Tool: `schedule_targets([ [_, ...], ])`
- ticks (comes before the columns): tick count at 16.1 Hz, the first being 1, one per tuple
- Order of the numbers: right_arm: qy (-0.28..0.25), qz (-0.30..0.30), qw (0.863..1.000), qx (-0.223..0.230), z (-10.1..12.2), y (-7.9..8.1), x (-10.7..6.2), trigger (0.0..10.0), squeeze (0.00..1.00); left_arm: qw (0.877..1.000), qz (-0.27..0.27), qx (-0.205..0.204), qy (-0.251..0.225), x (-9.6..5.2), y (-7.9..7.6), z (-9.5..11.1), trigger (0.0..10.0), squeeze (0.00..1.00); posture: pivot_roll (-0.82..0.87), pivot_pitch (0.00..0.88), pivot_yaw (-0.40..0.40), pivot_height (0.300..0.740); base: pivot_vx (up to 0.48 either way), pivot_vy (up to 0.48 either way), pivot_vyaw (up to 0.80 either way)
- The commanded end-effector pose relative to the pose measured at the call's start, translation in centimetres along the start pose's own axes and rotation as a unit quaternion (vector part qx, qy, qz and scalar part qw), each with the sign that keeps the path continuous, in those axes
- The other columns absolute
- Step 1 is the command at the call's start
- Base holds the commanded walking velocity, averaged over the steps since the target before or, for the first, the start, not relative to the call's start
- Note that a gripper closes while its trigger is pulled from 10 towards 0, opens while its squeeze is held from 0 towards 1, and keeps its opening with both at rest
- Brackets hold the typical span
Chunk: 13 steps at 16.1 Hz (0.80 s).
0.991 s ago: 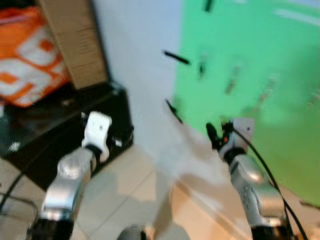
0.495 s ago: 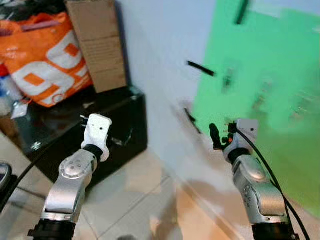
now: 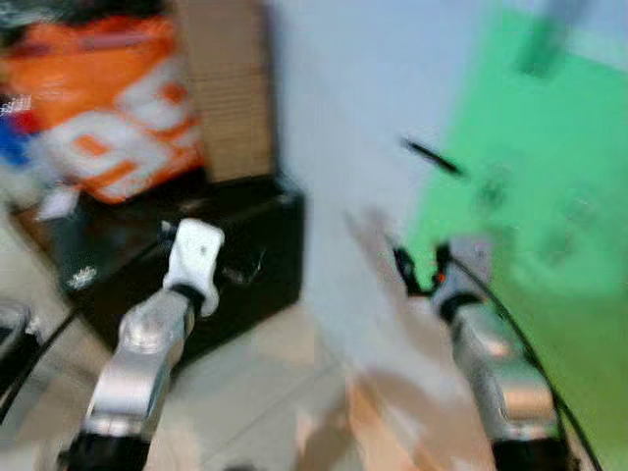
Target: Hang keys on a hook
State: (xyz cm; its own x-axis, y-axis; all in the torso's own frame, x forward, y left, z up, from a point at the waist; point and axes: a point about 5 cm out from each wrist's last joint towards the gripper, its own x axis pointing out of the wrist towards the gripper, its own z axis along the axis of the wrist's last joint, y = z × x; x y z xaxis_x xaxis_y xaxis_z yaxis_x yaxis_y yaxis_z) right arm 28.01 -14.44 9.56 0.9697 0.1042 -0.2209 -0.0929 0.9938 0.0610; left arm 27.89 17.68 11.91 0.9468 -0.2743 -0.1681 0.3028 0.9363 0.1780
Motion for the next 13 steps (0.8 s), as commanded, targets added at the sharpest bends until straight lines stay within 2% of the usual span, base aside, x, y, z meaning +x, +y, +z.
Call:
schedule_targets([
  [1,-0.009,0.008,1.000,-0.015,0.58,0.46,0.42,10.0,1.00,1.000,0.009,0.002,0.000,0.06,0.38,0.21,10.0,0.00,0.01,0.000,-0.033,0.740,0.307,0.000,0.80],
  [2,-0.009,0.001,1.000,-0.019,0.56,0.31,0.43,10.0,1.00,1.000,0.004,0.005,0.001,0.08,0.22,0.15,10.0,0.00,0.02,0.000,-0.041,0.740,0.304,0.000,0.80],
  [3,-0.009,-0.003,1.000,-0.007,0.63,0.22,0.42,10.0,1.00,1.000,0.002,0.007,0.000,-0.01,0.19,0.23,10.0,0.00,0.02,0.000,-0.042,0.740,0.304,0.000,0.00],
  [5,-0.003,-0.008,1.000,-0.027,0.39,0.01,0.48,10.0,1.00,1.000,0.007,-0.002,0.002,0.09,0.44,0.08,10.0,0.00,0.01,0.000,-0.035,0.740,0.307,0.000,0.00],
  [7,-0.006,-0.007,1.000,-0.006,0.52,-0.02,0.36,10.0,1.00,1.000,-0.002,0.004,-0.001,0.19,0.18,0.25,10.0,0.00,0.01,0.000,-0.032,0.740,0.307,0.000,0.00],
  [8,-0.001,-0.010,1.000,-0.023,0.25,-0.08,0.41,10.0,1.00,1.000,0.004,-0.006,0.001,0.32,0.26,0.12,10.0,0.00,-0.01,0.000,-0.022,0.740,0.307,0.000,0.00],
  [10,-0.006,-0.011,1.000,-0.018,0.44,-0.08,0.28,10.0,1.00,1.000,-0.004,0.001,0.001,0.50,-0.02,0.23,10.0,0.00,-0.01,0.000,-0.017,0.740,0.283,0.000,0.00],
  [11,-0.001,-0.010,0.999,-0.038,0.19,-0.07,0.34,10.0,1.00,1.000,0.000,-0.007,0.006,0.59,0.05,0.02,10.0,0.00,-0.02,0.000,-0.011,0.740,0.274,0.000,0.00],
  [13,-0.004,-0.007,1.000,-0.026,0.26,-0.02,0.12,10.0,1.00,1.000,-0.010,0.002,0.004,0.52,-0.17,0.15,10.0,0.00,-0.01,0.000,-0.019,0.740,0.276,0.000,0.00],
])
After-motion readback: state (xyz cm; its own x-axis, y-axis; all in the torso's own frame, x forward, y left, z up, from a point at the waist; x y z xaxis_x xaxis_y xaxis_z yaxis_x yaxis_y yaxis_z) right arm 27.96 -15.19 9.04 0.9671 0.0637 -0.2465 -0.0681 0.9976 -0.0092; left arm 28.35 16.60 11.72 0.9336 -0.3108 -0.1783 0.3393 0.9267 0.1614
